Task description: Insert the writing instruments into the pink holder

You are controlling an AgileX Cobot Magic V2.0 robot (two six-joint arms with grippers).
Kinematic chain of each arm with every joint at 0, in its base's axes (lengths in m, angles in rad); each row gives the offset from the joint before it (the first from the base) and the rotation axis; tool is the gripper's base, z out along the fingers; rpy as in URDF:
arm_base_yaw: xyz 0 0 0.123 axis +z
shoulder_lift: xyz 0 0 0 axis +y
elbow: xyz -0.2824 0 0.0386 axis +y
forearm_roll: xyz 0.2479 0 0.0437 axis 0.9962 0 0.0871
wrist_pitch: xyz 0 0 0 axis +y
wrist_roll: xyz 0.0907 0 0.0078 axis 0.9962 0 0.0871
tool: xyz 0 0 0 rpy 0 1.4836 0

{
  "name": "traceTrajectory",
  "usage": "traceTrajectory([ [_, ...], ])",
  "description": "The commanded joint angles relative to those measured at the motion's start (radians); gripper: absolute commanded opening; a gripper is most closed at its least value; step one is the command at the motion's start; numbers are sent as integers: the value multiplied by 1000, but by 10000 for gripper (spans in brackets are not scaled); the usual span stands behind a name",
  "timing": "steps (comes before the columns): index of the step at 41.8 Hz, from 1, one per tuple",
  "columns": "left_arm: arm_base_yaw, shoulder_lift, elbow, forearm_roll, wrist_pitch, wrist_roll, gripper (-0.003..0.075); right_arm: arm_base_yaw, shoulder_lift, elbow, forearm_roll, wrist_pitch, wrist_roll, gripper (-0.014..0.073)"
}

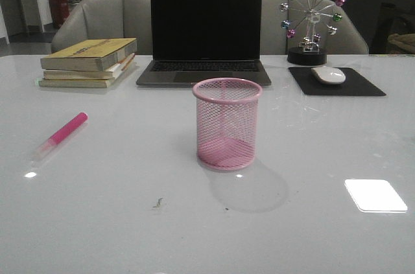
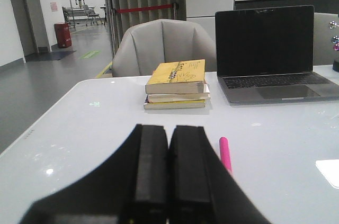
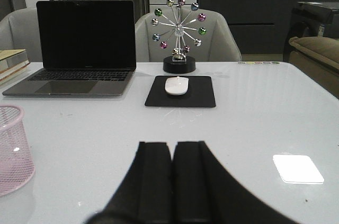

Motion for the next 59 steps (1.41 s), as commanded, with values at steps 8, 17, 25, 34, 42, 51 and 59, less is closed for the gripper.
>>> traceTrajectory([
  [8, 2, -20, 4, -8, -90, -8, 97, -7, -19, -9, -13, -97, 1, 56],
  [17, 2, -20, 4, -8, -90, -8, 97, -7, -19, -9, -13, -96, 1, 56],
  [25, 2, -20, 4, -5, -90, -8, 97, -7, -19, -9, -13, -95, 1, 56],
  [34, 2, -20, 4, 9, -90, -8, 97, -7, -19, -9, -13, -94, 1, 56],
  [42, 2, -20, 4, 9, -92, -8, 97, -7, -19, -9, -13, -93, 1, 56],
  [51, 2, -20, -17, 9, -221, -8, 97, -7, -19, -29, -13, -100, 1, 56],
  [59, 2, -16, -157, 9, -158, -10, 97, -7, -19, -158, -13, -68, 1, 57],
])
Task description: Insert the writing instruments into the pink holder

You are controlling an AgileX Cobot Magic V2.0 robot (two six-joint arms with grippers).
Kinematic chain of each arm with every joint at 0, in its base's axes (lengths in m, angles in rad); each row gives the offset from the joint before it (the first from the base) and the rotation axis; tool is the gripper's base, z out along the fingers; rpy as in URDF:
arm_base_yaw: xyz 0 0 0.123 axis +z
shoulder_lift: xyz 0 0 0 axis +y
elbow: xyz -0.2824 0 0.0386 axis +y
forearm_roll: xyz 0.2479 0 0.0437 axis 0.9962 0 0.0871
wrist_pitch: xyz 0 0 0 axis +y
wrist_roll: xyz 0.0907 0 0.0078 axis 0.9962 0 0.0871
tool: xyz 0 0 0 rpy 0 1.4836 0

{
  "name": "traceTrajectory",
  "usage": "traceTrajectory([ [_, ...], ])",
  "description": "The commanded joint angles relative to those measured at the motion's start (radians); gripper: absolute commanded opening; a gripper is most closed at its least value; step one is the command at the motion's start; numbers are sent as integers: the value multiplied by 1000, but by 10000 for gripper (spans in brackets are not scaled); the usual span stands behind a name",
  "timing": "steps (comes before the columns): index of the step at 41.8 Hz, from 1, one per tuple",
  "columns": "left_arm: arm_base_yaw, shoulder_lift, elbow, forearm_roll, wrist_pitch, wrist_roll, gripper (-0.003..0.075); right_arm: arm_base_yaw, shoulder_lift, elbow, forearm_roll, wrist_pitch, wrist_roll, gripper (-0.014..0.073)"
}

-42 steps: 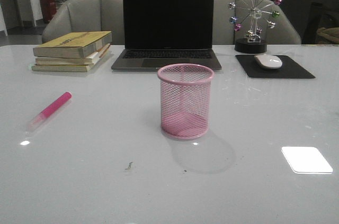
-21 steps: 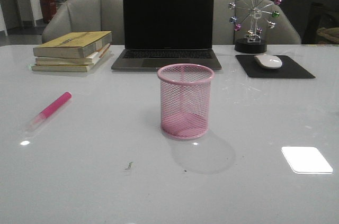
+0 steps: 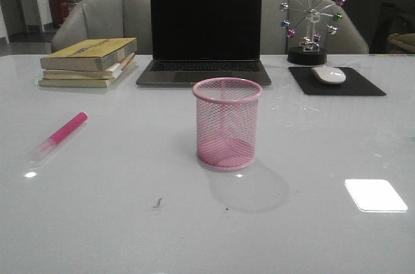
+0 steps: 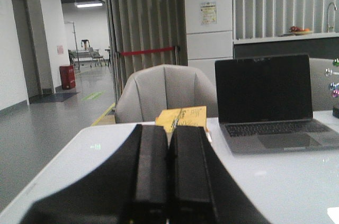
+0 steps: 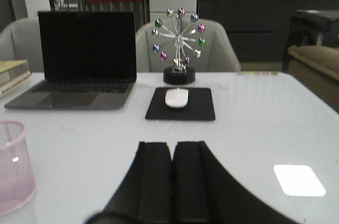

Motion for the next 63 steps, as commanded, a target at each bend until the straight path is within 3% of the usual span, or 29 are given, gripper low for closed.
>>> traceTrajectory([
  [1, 2, -14, -119, -3, -39, -10, 97, -7, -19, -115, -13, -72, 1, 57],
  [12, 2, 114, -449, -66, 199, -10, 97, -7, 97, -396, -12, 133, 1, 59],
  [25, 2, 379, -760, -66, 597, -10, 97, -7, 383, -723, -12, 480, 1, 59],
  [38, 2, 562, -765, -68, 762, -10, 97, -7, 620, -789, -12, 744, 1, 59],
  [53, 2, 714, -742, -71, 796, -10, 99, -7, 821, -789, -12, 795, 1, 59],
  [58, 2, 740, -742, -71, 794, -10, 178, -7, 869, -789, -12, 808, 1, 101],
  [63, 2, 745, -742, -69, 785, -10, 430, -7, 901, -789, -15, 802, 1, 294],
])
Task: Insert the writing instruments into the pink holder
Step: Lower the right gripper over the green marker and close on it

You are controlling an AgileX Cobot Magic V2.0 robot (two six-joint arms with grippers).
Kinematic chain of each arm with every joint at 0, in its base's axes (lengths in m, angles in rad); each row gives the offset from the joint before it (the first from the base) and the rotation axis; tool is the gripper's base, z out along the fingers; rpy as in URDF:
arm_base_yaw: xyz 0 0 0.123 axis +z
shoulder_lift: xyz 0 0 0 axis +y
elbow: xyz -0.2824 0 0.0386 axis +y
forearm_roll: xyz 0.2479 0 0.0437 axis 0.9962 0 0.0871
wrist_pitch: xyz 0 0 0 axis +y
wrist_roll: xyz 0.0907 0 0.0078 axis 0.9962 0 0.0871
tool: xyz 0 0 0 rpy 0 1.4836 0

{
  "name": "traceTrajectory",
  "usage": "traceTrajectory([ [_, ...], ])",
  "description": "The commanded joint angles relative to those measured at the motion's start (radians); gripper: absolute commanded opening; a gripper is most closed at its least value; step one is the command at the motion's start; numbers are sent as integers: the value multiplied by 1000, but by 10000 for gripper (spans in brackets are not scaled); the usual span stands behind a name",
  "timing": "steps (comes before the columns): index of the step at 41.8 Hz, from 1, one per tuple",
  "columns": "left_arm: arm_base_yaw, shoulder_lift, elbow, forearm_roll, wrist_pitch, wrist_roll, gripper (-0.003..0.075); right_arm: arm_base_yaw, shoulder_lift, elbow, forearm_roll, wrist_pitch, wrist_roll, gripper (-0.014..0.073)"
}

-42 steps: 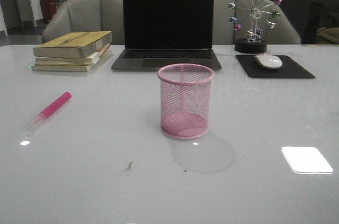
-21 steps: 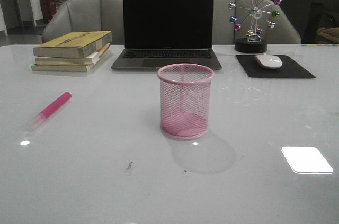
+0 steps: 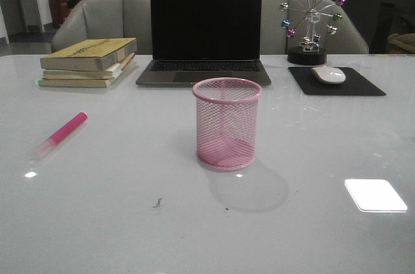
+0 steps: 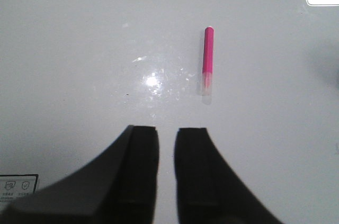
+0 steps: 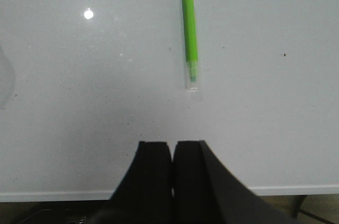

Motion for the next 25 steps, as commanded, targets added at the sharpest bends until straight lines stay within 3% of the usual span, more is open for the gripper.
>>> traceTrajectory([
  [1, 2, 3, -25, -9, -77, -10, 475, -7, 18, -35, -15, -53, -1, 356],
  [4, 2, 3, -25, -9, -78, -10, 586, -7, 25, -35, -16, -59, -1, 482],
  [8, 2, 3, -25, -11, -78, -10, 615, -7, 26, -35, -16, -62, -1, 580],
  [15, -64, 3, -20, -37, -102, 13, 613, -7, 33, -35, -16, -69, -1, 580],
  [25, -319, 3, -7, -37, -117, 22, 614, -14, 127, -40, -22, -124, 0, 580],
])
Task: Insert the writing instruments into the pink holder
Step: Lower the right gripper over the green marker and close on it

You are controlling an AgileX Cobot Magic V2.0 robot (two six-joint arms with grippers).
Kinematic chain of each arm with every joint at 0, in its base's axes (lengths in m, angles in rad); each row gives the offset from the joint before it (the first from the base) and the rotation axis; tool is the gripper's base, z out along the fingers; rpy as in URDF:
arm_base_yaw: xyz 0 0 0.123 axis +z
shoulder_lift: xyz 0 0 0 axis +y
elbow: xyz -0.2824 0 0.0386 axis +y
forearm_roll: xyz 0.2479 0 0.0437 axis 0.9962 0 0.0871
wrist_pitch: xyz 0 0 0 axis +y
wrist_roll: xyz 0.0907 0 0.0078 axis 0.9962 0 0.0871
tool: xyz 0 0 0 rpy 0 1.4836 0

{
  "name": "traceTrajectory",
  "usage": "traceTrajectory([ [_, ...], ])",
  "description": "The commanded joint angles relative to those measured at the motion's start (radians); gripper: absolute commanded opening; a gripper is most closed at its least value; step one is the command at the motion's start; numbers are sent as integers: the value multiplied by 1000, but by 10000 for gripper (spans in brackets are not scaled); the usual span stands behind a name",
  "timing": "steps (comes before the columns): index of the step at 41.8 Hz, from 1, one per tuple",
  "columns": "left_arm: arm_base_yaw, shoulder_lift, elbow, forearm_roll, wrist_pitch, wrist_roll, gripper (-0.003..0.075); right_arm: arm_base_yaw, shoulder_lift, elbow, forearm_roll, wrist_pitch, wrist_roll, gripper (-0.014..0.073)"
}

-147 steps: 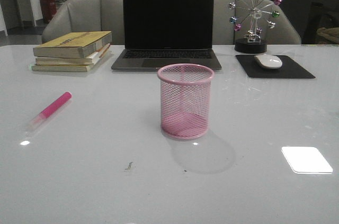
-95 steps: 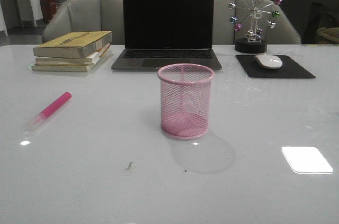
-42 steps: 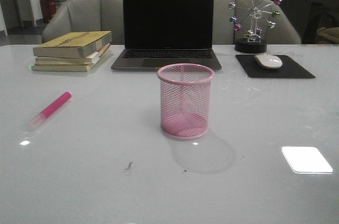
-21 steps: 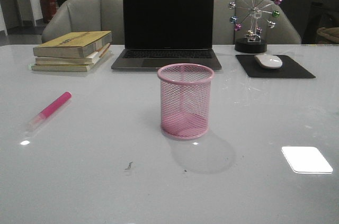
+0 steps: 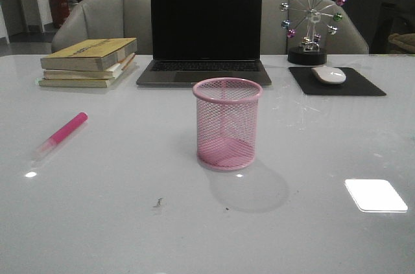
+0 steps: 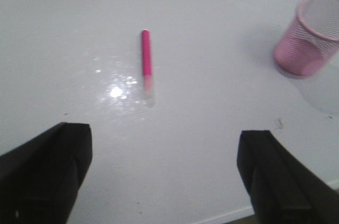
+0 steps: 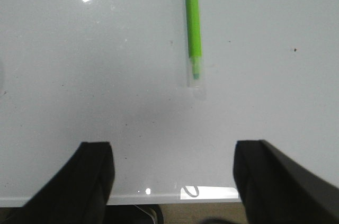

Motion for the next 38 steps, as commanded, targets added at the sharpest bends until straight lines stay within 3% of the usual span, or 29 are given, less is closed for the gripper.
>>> traceTrajectory([
  [1, -105, 1, -25, -14, -79, 4, 614, -20, 46, -43, -22, -87, 0, 580],
  [10, -287, 1, -25, -14, -79, 4, 614, -94, 211, -116, -6, -123, 0, 580],
  [16, -347, 1, -25, -14, -79, 4, 614, -100, 352, -187, -6, -123, 0, 580],
  [29, -356, 1, -25, -14, -79, 4, 614, -100, 655, -406, -3, -64, -6, 578],
  [38, -356, 1, -25, -14, -79, 4, 614, -100, 829, -570, 74, 3, -97, 511],
])
